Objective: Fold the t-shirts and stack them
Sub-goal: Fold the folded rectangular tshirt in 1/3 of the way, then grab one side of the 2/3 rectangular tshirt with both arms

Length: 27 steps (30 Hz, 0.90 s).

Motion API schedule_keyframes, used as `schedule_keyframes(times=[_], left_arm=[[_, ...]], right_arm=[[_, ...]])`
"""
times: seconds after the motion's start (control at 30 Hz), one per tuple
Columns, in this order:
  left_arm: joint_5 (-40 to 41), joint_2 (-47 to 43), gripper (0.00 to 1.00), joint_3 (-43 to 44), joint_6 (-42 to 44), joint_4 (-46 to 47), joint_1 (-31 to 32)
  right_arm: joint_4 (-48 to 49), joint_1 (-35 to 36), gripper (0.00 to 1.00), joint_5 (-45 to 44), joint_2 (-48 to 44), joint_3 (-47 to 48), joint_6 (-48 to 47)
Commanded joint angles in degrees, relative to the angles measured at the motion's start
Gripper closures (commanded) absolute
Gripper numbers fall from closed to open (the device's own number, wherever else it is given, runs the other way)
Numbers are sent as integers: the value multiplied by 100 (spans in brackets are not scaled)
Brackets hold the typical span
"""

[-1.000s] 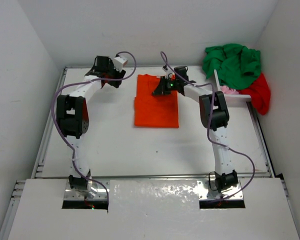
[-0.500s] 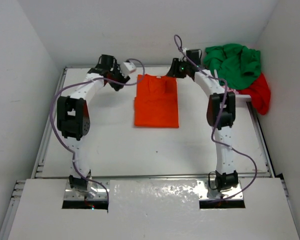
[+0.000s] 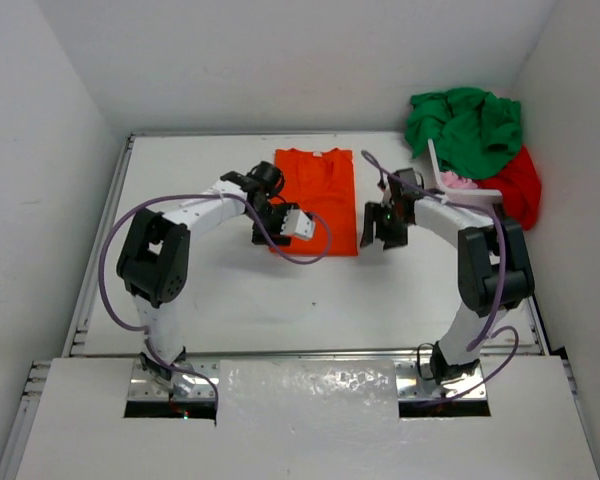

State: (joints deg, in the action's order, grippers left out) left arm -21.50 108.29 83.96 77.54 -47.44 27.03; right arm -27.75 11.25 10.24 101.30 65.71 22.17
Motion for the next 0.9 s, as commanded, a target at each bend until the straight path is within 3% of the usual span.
schedule_keyframes(times=[0.0,0.33,0.63,0.77,0.87], left_arm=[[66,-124,43,-344,245,524,127],[93,87,40,-864,-274,1211,189],[101,210,41,-1330,-599,1746,268],[242,254,48,-1444,-907,2107,268],[356,263,62,-1479,-1144,2335,268]], right_arm=[[401,88,36,416,-294,-557,374],[2008,141,39,1208,434,-1087,1403],[2090,132,43,1261,734,-1157,1764],[1791,150,44,1261,734,-1122,1606],[1685,176,44,1244,751,-1183,1553]])
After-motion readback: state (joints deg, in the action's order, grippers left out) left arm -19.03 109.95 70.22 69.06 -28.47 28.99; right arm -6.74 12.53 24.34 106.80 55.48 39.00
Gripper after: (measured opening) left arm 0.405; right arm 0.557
